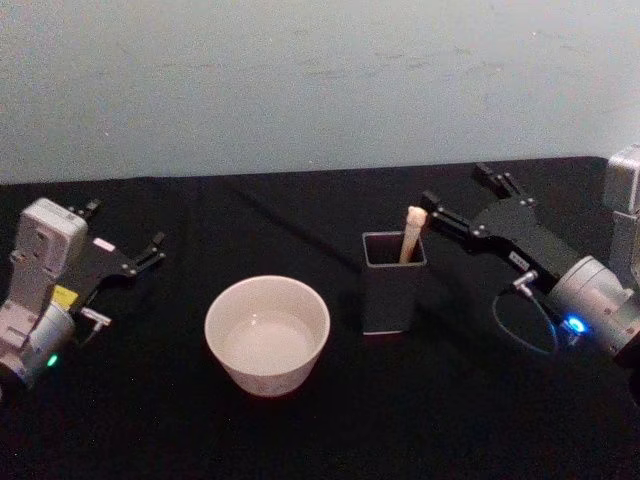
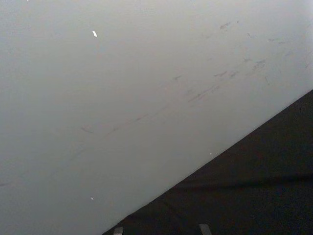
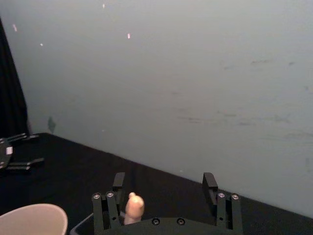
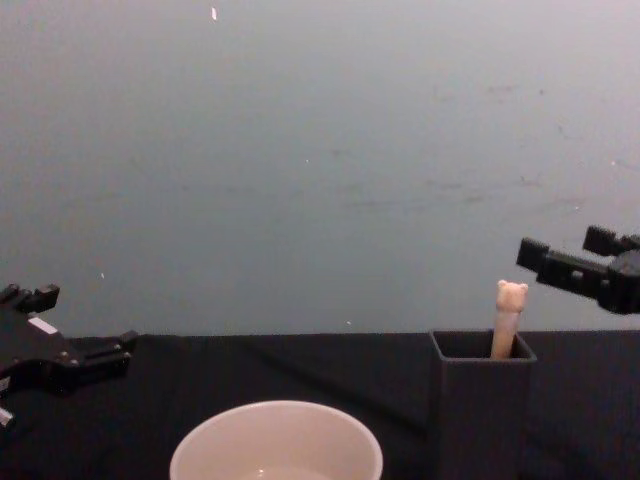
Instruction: Pick up the stirring spoon with one hand, stir inside the cup, then place it back in its original position.
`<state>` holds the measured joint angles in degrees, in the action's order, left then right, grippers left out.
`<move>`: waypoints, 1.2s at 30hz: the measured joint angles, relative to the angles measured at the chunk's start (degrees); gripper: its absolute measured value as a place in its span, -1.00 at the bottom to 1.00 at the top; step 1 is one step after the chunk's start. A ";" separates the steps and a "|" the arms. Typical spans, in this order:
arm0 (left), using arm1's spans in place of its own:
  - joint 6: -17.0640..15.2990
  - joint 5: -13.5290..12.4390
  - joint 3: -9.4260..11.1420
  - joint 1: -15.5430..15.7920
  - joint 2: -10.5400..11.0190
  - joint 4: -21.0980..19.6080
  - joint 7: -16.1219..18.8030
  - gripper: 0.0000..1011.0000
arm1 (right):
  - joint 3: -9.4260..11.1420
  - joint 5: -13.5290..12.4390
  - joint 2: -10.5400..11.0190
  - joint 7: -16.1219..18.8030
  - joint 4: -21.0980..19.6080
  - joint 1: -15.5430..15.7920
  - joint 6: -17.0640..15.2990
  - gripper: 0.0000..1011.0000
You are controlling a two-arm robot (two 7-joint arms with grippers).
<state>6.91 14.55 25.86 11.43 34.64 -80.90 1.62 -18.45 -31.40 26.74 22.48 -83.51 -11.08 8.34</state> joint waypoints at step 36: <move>0.00 0.00 0.00 0.00 0.00 0.00 0.00 0.98 | -0.44 3.94 -3.37 4.42 4.49 -2.10 -5.13 0.98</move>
<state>6.91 14.55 25.86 11.43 34.65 -80.90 1.62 -18.89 -27.46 23.37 26.90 -79.03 -13.18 3.21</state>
